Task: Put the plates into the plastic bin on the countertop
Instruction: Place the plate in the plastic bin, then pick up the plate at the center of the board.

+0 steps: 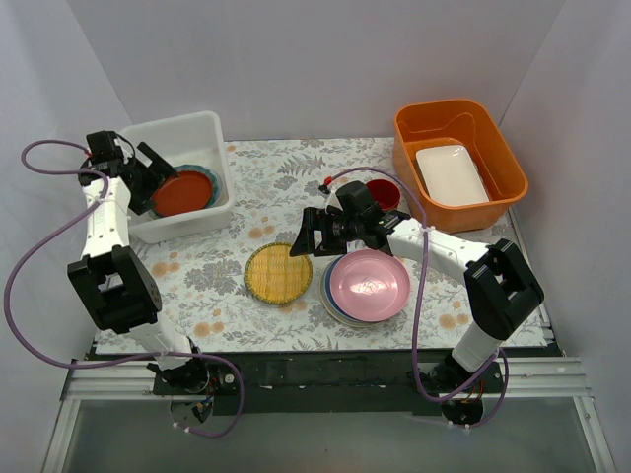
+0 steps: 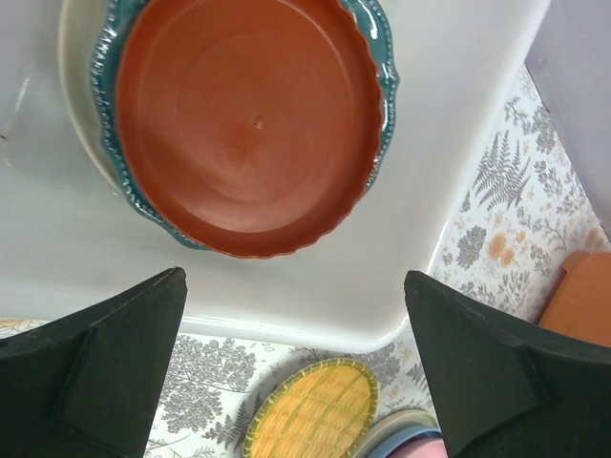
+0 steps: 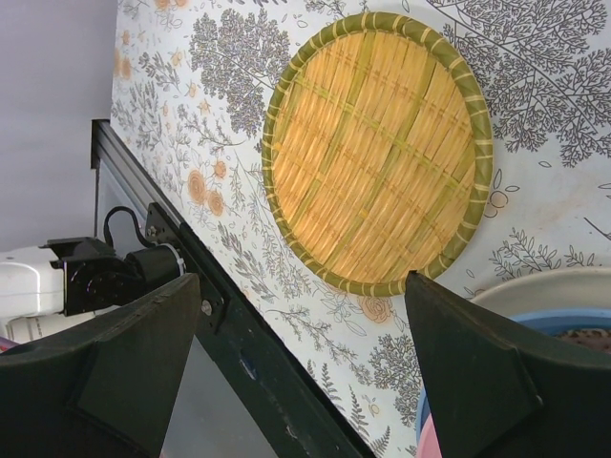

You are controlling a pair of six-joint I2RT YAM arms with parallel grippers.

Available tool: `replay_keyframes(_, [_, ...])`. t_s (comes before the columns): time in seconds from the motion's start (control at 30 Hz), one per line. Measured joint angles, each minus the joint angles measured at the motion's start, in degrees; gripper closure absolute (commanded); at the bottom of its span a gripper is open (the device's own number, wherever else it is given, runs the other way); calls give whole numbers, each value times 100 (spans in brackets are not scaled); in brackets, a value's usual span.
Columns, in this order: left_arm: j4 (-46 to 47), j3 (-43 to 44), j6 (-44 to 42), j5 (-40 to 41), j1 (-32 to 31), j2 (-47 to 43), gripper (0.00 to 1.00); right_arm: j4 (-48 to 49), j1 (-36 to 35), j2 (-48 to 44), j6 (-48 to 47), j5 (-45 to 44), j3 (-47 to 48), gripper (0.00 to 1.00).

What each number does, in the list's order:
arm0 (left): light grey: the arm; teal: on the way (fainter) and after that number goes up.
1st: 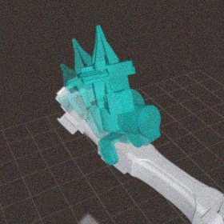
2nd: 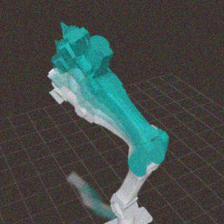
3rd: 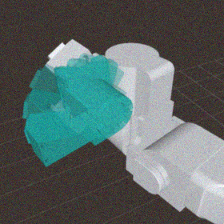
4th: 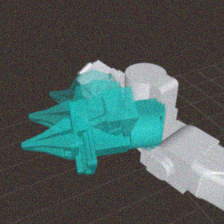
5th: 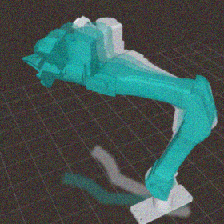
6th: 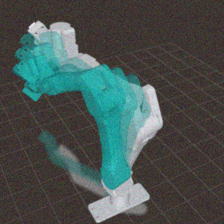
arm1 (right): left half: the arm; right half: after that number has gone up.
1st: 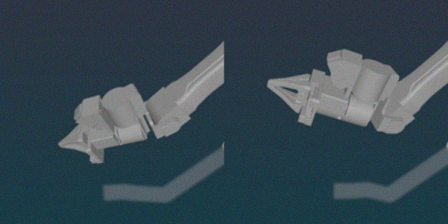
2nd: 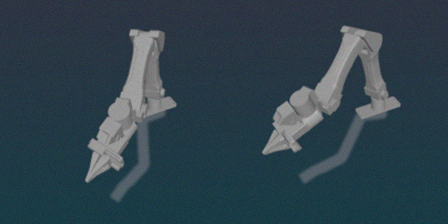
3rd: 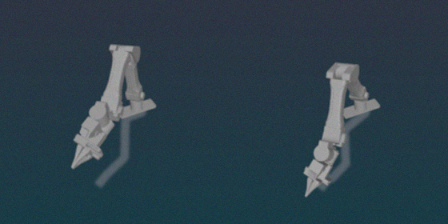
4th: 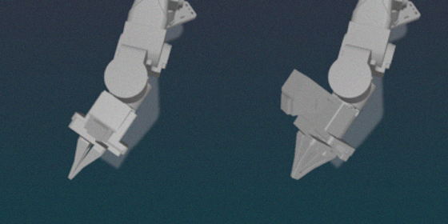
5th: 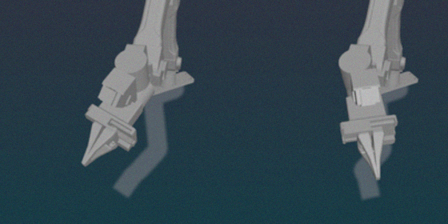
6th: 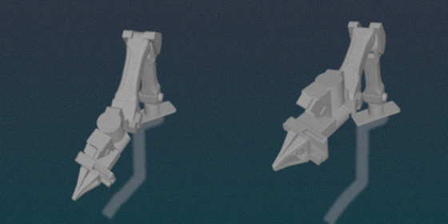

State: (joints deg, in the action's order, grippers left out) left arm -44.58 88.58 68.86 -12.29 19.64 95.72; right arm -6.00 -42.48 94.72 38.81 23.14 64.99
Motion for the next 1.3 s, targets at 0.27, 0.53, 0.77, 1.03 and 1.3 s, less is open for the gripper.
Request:
replay_keyframes(0.27, [20,-157,2,-428,-299,-221,2,22,0,2,0,33,-63,5])
replay_keyframes(0.53, [-4,-1032,24,-562,-1709,-1147,2,116,0,44,39,144,-70,5])
replay_keyframes(0.77, [-107,-2020,151,-492,-2603,-1886,2,181,2,160,46,175,-70,5])
replay_keyframes(1.03, [-160,-3141,619,-74,-3652,-2474,2,197,2,240,46,195,-96,5])
replay_keyframes(1.3, [-81,-3856,1338,205,-4052,-3034,2,162,11,240,4,190,-358,5])
